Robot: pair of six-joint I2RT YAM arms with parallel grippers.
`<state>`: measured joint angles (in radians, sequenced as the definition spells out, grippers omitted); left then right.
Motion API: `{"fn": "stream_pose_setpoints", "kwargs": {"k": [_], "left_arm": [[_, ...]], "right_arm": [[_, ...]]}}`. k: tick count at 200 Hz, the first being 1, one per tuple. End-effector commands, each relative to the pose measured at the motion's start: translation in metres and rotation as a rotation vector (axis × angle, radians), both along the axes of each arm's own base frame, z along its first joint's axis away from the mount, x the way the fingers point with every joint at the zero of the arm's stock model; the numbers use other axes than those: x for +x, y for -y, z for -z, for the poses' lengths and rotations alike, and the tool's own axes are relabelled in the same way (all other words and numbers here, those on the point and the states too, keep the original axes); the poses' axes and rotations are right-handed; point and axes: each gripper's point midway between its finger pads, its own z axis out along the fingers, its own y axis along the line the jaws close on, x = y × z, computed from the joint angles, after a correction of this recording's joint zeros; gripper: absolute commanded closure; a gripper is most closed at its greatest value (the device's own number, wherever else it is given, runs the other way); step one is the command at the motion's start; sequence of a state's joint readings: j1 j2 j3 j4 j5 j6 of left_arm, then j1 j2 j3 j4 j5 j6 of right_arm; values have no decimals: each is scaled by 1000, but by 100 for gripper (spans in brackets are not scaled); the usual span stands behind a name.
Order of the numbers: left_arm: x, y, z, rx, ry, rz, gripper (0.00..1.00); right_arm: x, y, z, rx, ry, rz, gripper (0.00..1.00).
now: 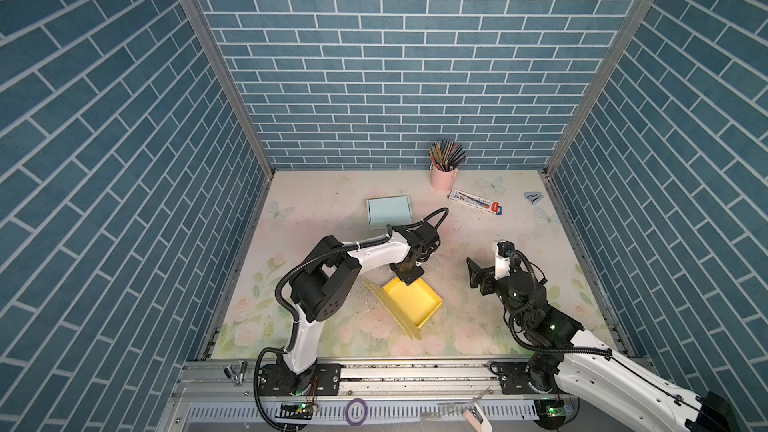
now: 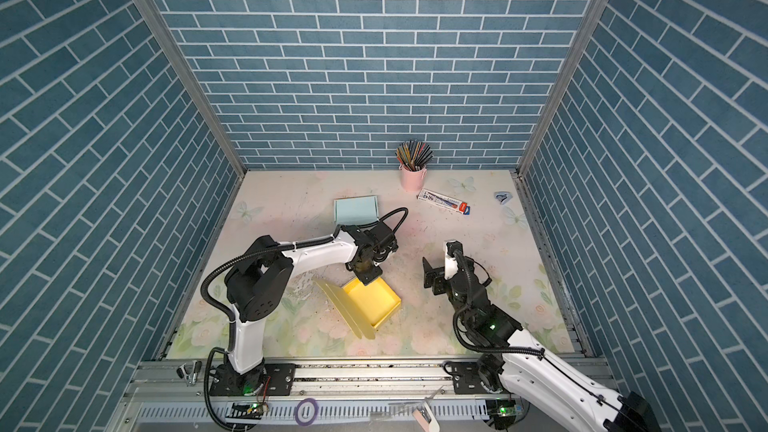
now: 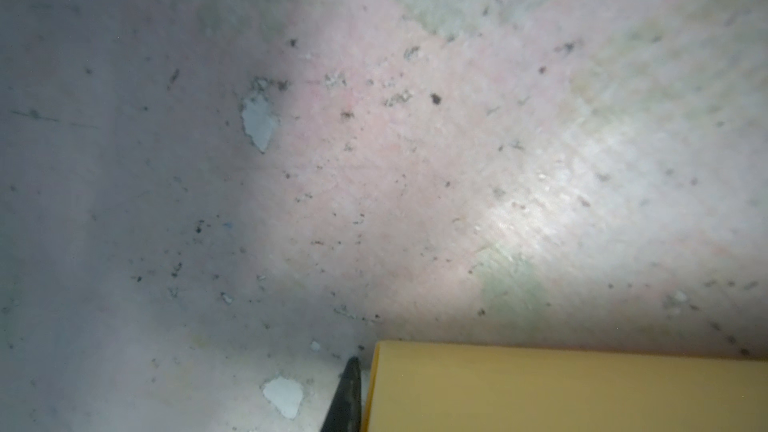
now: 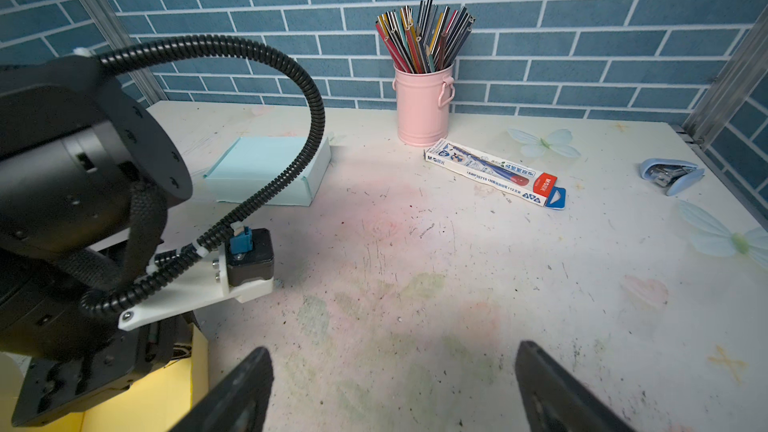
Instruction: Fold the paper box
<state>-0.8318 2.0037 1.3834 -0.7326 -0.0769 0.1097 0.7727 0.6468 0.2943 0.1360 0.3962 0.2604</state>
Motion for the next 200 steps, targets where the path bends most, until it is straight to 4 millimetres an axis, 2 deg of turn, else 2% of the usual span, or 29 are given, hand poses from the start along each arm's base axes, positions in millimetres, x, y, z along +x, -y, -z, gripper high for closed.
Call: {"fn": "stream_pose_setpoints", "kwargs": {"k": [1,41,66,110,145,200], "left_arm": [[-9,-21,23,90,-12,17,86],[-7,-15,12,42,1,-19,84],[-5,-11,2,18,-1,-40,75],[-3,-8,-14,-56,-19,-96,74],[-7,-1,-29,-117,-41,-112,69],[-10,-5,-38,-143,-65,-150,62]], "right_arm": [[1,2,0,-9,20,3,9],[1,1,-1,-8,21,-1,9],[1,1,0,-8,20,-2,9],[1,1,0,-7,19,-4,9],[1,1,2,-9,16,-4,9],[3,-1,2,-12,12,-7,9]]}}
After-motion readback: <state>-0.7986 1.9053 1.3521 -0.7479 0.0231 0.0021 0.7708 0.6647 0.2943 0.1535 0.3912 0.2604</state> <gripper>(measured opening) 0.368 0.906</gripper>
